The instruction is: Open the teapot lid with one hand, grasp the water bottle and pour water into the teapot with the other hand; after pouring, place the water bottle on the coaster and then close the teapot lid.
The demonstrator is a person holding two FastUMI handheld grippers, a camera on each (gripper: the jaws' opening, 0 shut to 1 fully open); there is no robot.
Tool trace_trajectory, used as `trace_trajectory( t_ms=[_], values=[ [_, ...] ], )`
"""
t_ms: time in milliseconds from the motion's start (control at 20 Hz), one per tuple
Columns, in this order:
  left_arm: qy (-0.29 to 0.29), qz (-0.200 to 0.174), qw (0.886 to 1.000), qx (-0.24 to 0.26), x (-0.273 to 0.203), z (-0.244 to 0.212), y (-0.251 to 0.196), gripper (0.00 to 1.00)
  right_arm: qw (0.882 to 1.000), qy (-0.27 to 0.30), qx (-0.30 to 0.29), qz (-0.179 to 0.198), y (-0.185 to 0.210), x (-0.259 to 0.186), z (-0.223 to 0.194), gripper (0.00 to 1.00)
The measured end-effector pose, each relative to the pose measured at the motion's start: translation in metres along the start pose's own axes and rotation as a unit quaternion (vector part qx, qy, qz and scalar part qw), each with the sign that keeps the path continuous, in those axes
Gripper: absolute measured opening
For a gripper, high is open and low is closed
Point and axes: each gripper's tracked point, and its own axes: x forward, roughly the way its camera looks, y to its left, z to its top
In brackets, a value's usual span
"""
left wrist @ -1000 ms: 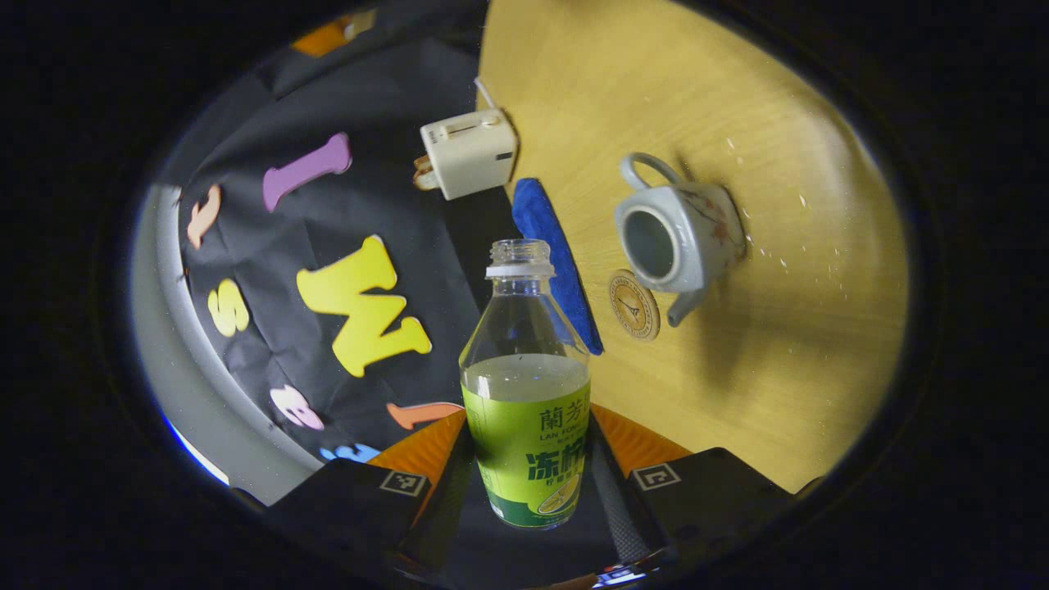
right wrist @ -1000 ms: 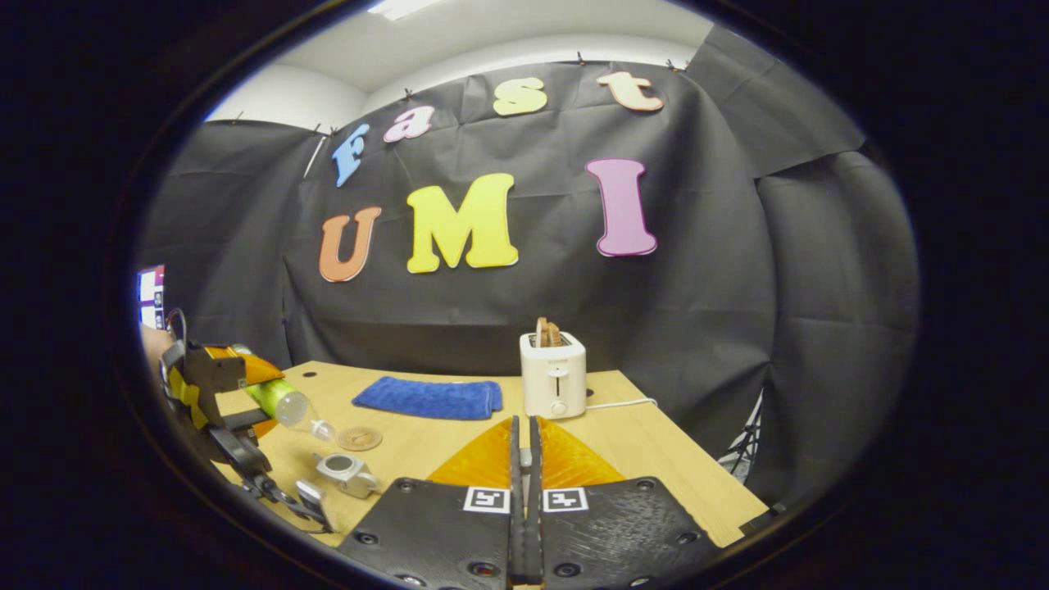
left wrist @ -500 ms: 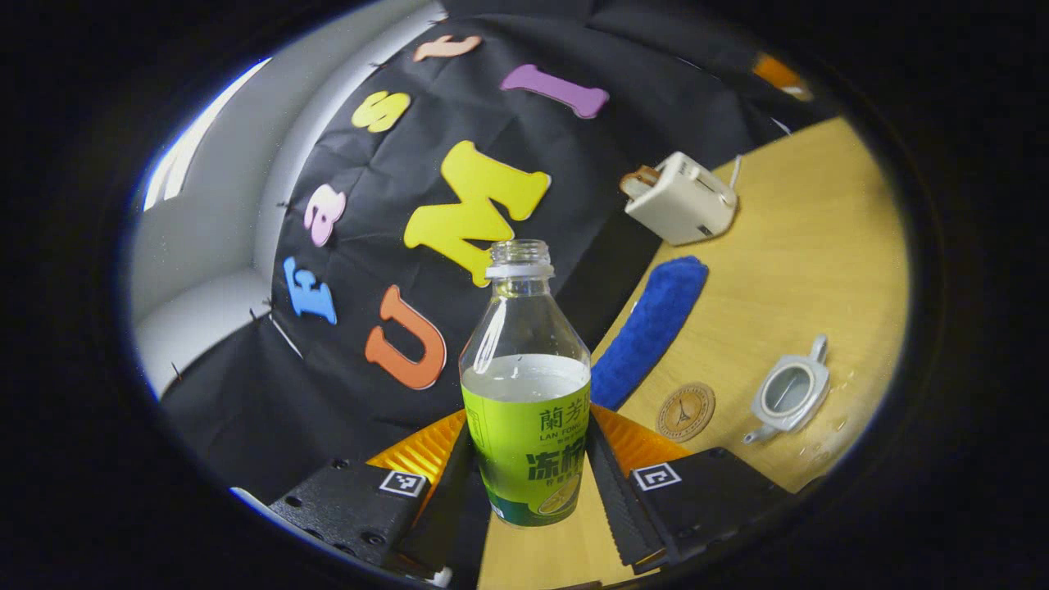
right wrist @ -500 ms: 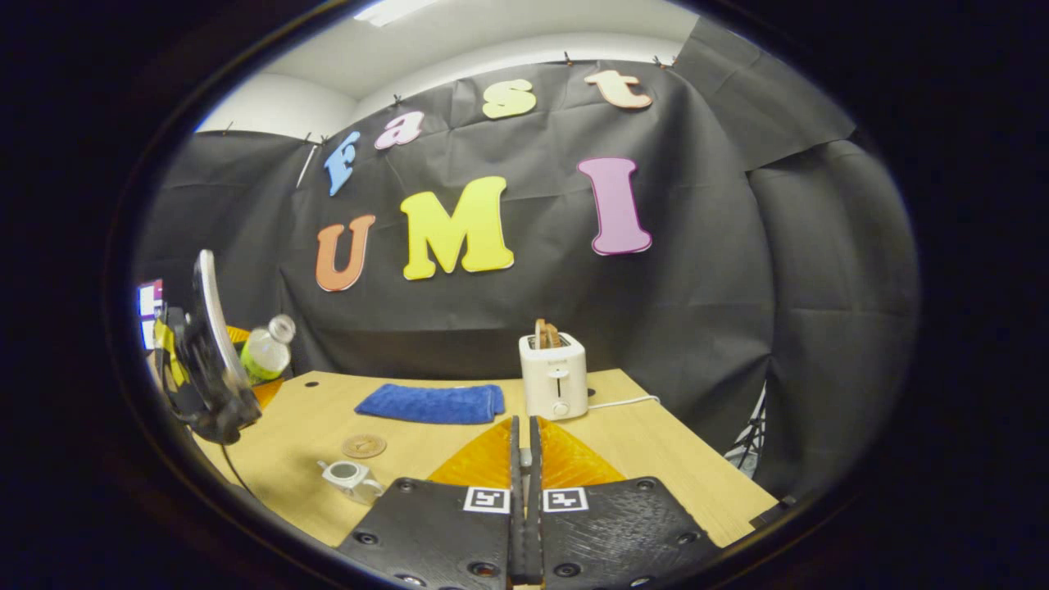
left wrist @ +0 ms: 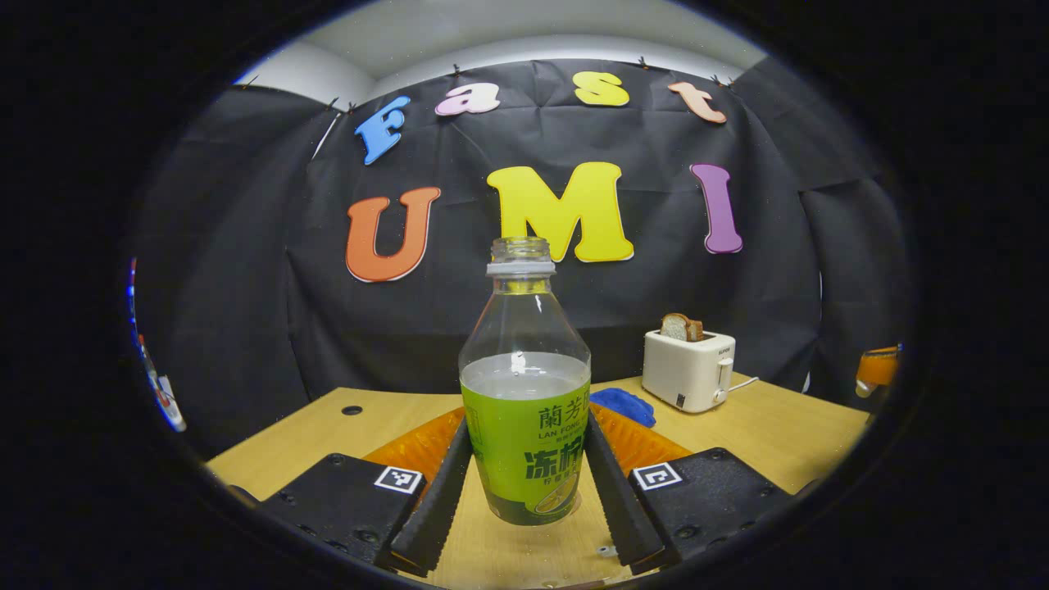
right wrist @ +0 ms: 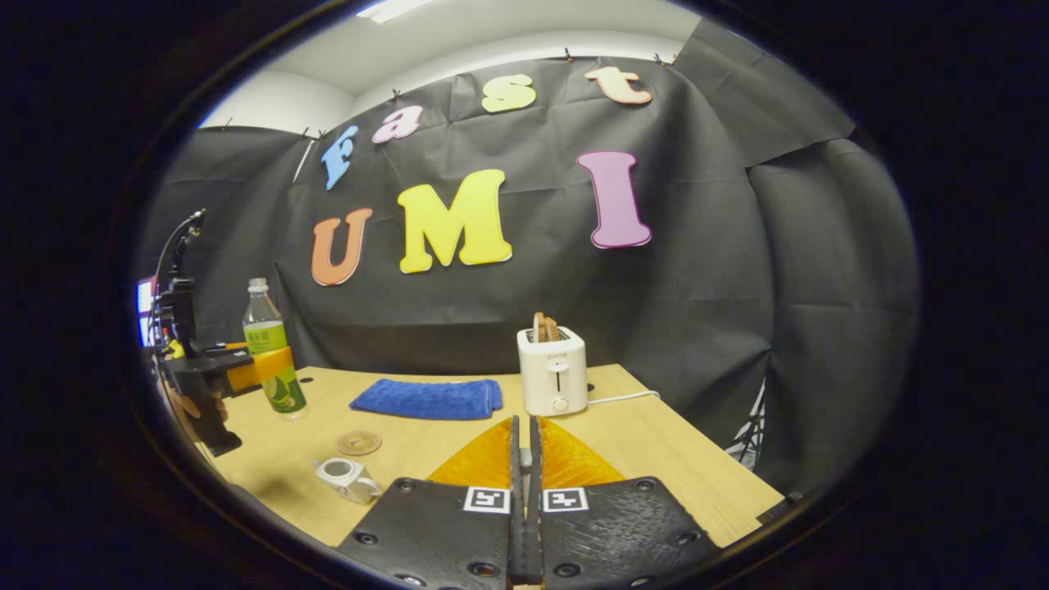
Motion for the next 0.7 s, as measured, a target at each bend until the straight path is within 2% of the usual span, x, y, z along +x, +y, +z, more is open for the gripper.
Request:
trace_trajectory(
  t_ms=[100,300,700],
  values=[
    [-0.005,-0.011,1.000,-0.020,0.025,-0.014,-0.004,0.79,1.000,0.003,0.004,-0.008,-0.004,0.004,-0.003,0.00],
    [0.017,-0.009,0.999,-0.034,0.057,-0.043,-0.003,0.79,1.000,0.010,0.005,-0.015,-0.006,0.008,-0.010,0.00],
    [0.044,-0.018,0.999,-0.026,0.078,-0.089,-0.007,0.79,1.000,0.020,0.007,-0.014,-0.006,0.014,-0.017,0.00]
  ],
)
